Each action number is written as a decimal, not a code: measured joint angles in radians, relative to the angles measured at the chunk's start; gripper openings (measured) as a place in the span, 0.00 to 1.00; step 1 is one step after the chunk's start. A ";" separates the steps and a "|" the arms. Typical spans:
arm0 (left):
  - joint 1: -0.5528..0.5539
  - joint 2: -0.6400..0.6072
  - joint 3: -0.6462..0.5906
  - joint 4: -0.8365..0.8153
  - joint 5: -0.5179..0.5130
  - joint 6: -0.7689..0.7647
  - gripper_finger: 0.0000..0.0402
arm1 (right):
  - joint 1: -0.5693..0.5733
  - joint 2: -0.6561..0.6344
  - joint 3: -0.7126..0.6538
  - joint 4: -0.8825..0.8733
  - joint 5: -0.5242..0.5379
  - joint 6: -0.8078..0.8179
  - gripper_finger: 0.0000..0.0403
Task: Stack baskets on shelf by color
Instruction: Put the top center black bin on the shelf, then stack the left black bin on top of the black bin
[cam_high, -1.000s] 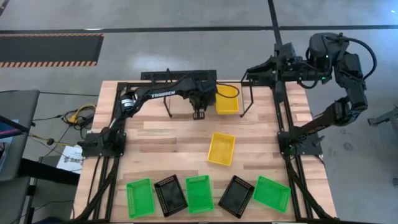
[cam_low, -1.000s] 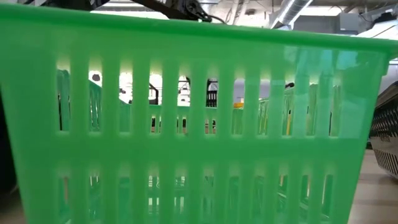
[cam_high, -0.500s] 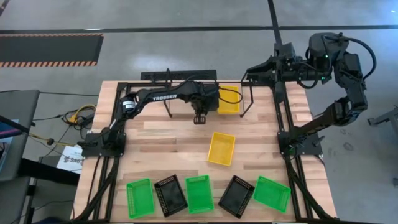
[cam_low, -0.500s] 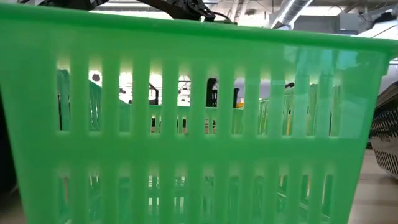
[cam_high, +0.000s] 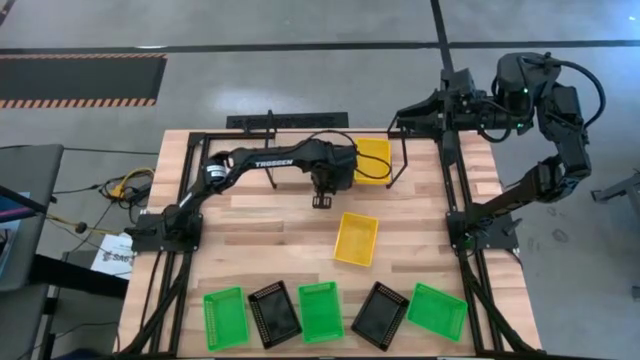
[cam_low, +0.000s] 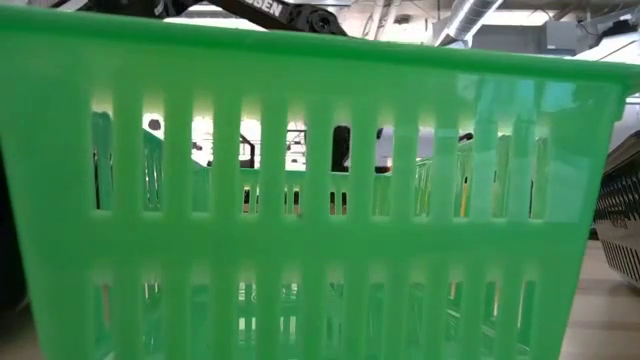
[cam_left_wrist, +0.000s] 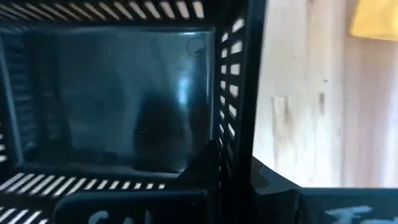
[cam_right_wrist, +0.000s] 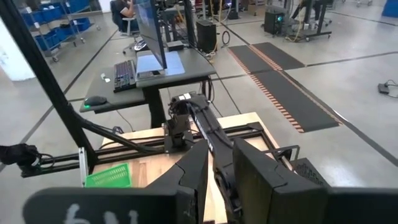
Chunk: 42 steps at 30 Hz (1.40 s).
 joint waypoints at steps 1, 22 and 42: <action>0.000 0.001 0.000 -0.008 -0.006 0.000 0.00 | 0.000 0.000 0.000 0.000 0.000 0.000 0.24; 0.027 0.001 0.016 0.038 -0.010 -0.016 0.00 | 0.000 0.000 0.000 -0.003 0.000 -0.004 0.24; 0.030 0.001 0.030 0.007 -0.162 -0.068 0.36 | 0.000 0.000 0.000 -0.002 0.000 -0.003 0.24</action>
